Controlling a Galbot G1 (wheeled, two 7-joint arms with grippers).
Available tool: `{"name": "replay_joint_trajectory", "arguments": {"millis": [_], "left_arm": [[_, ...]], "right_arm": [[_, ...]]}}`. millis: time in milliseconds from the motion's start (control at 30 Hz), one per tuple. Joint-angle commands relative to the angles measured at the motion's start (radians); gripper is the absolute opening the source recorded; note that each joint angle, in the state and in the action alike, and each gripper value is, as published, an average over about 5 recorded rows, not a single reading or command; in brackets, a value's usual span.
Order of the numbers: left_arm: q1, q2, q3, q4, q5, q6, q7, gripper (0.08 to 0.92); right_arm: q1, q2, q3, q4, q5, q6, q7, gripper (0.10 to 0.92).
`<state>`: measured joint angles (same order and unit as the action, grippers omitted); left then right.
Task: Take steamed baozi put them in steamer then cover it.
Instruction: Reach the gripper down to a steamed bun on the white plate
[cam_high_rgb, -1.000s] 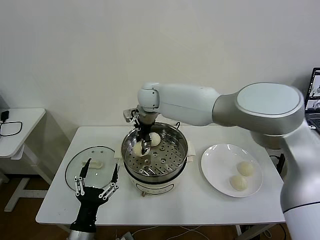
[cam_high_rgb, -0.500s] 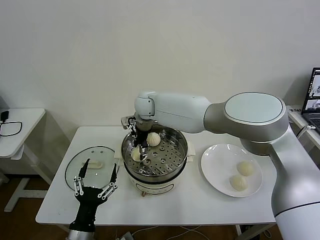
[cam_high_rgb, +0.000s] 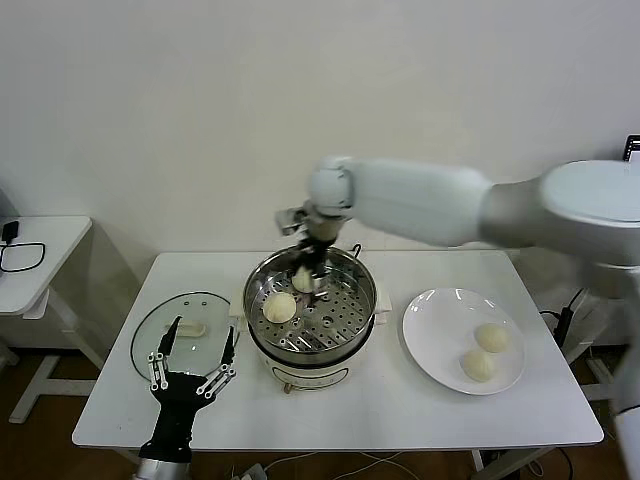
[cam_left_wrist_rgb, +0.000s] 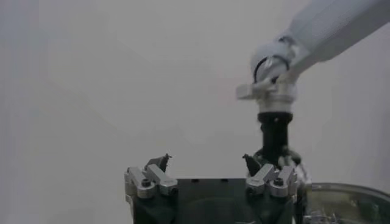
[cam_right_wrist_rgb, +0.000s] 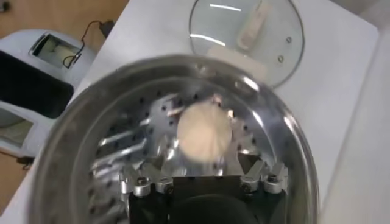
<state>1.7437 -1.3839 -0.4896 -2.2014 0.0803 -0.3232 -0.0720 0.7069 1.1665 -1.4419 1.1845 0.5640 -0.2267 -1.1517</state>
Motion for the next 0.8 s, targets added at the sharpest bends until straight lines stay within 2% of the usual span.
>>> {"name": "replay_joint_trajectory", "arguments": {"millis": [33, 333, 533, 800], "left_arm": [[-0.001, -0.002, 0.012, -0.001, 0.004, 0.009, 0.001, 0.823], [0.006, -0.007, 0.005, -0.007, 0.006, 0.011, 0.001, 0.823], [0.013, -0.012, -0.001, -0.001, 0.006, 0.01, -0.001, 0.823], [0.008, -0.008, -0.017, 0.002, 0.006, 0.017, -0.001, 0.823]], "right_arm": [[0.06, -0.474, 0.005, 0.137, -0.133, 0.11, -0.134, 0.823], [-0.198, -0.588, 0.067, 0.037, -0.327, 0.215, -0.203, 0.823], [-0.385, -0.565, 0.193, -0.043, -0.433, 0.226, -0.157, 0.823], [-0.496, -0.499, 0.285, -0.117, -0.49, 0.236, -0.129, 0.823]]}}
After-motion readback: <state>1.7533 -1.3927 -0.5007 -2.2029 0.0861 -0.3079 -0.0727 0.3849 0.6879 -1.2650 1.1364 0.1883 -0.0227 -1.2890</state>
